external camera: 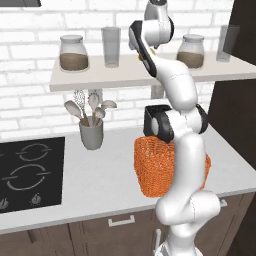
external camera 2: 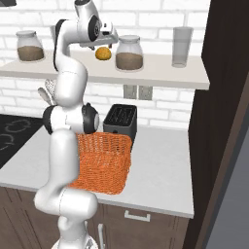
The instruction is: Open the cabinet, pick up the bread from the cabinet and place it in the basket. Then move the basket to the dining counter.
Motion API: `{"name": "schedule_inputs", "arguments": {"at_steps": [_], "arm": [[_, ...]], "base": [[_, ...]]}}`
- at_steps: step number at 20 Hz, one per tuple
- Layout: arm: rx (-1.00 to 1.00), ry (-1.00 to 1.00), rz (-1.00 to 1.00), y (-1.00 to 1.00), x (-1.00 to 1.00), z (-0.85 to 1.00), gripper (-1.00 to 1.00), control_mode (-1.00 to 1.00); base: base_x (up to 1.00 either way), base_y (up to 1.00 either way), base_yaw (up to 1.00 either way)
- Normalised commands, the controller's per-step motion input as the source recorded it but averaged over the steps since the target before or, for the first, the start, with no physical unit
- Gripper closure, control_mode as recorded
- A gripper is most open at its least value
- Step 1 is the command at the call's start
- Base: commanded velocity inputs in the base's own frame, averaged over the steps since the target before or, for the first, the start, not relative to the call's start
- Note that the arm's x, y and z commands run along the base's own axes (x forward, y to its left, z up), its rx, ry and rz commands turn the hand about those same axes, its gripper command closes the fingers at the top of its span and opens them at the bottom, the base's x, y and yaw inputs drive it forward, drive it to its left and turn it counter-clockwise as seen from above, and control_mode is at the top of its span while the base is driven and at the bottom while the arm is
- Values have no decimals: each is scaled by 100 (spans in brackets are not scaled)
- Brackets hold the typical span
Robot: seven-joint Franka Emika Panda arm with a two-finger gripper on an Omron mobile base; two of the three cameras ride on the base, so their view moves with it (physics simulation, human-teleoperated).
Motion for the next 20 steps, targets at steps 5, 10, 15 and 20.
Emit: {"name": "schedule_inputs", "arguments": {"at_steps": [5, 10, 15, 20], "arm": [[-3, 9, 0, 0, 0, -21, -100, -100], [-3, 4, 0, 0, 0, -24, -100, -100], [-4, 1, 0, -1, 0, -31, -100, -100], [-2, 0, 0, -2, 0, -17, -100, -100]], "base": [[0, 0, 0], [0, 0, 0], [0, 0, 0], [0, 0, 0]]}}
